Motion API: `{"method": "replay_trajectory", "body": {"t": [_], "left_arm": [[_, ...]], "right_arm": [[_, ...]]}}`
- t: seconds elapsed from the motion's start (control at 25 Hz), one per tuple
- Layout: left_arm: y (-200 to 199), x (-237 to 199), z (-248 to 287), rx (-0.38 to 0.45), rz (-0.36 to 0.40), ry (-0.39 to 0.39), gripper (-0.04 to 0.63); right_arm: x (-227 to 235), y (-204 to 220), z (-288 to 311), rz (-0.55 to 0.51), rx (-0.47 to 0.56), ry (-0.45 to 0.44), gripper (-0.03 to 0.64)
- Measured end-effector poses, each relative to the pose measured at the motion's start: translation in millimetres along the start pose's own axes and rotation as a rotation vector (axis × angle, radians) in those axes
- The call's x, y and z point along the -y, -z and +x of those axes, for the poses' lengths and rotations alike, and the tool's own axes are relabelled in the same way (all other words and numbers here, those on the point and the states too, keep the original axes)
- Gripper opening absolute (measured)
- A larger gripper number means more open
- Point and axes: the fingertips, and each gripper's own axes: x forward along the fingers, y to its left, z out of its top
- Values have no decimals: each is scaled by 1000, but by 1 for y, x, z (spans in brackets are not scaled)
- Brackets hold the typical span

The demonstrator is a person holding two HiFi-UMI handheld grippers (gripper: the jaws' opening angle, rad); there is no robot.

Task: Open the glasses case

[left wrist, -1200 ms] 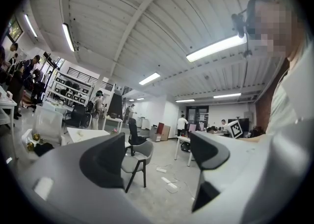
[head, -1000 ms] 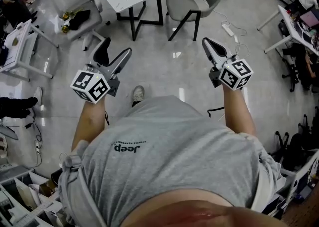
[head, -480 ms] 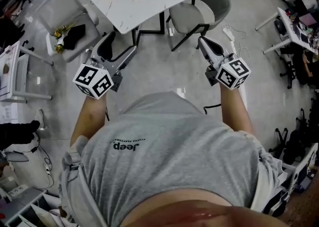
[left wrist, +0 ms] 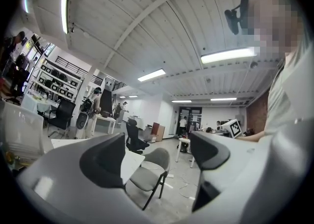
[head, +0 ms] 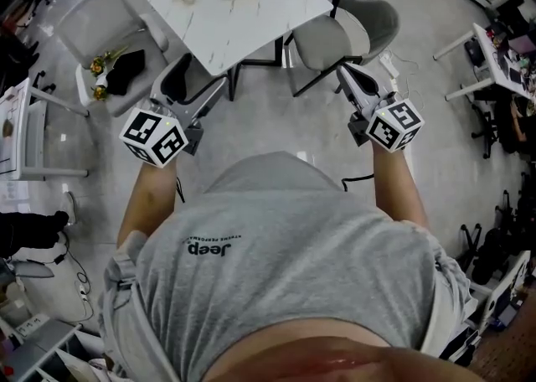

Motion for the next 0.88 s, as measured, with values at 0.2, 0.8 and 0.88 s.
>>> {"method": "replay_trajectory", "body": {"t": [0.2,0.8,0.88], "left_arm": [[5,-23,29,-6,-3,-35,442],[6,-117,263,26,21,-217,442],[2,-130,298,35,15,-235,442]], "right_arm": [[41,6,27,11,-3,-33,3],[300,-13,187,12,-11,-260,4],[337,-19,209,22,-15,-274,4]]}}
